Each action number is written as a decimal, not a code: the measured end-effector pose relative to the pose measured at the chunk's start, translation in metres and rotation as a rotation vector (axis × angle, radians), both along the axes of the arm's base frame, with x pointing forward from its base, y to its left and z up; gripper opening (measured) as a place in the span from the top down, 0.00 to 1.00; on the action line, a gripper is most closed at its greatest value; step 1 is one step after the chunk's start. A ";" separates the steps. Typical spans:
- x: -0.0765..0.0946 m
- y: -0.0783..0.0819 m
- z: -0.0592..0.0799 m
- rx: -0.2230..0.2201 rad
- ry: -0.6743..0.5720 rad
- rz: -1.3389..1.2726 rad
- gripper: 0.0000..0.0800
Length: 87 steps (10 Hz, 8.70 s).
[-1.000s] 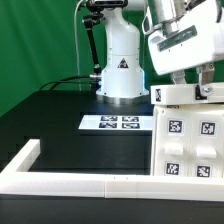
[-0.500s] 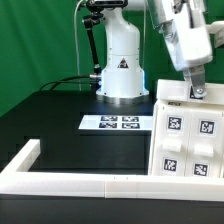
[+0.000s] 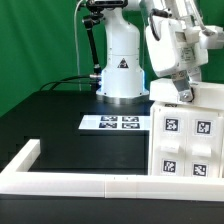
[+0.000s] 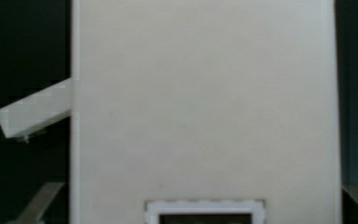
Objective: Assemble cabinet
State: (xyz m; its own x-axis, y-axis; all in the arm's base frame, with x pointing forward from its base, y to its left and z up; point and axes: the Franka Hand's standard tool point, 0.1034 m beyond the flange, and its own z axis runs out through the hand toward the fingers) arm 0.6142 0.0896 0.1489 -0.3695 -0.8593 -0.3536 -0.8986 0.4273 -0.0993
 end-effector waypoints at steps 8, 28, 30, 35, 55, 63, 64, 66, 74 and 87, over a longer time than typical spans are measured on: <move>-0.004 0.001 0.030 0.003 -0.066 0.071 0.00; -0.005 0.000 0.030 -0.481 -0.615 2.451 0.00; -0.006 -0.002 0.024 -0.506 -0.635 2.688 0.00; -0.009 -0.013 0.006 -0.491 -0.671 2.892 0.00; -0.009 -0.012 -0.002 -0.390 -0.319 1.740 0.29; -0.012 -0.002 -0.004 -0.281 -0.154 1.115 0.29; -0.011 -0.002 -0.004 -0.267 -0.142 1.053 0.29; -0.011 -0.001 -0.004 -0.251 -0.123 0.964 0.29; -0.015 0.012 -0.006 -0.114 0.026 0.413 0.29; -0.012 0.017 0.032 -0.164 -0.132 0.949 0.00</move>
Offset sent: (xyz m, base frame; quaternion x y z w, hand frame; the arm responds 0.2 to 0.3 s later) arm -0.0136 0.0047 0.0241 0.0080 -0.0275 0.0169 0.9994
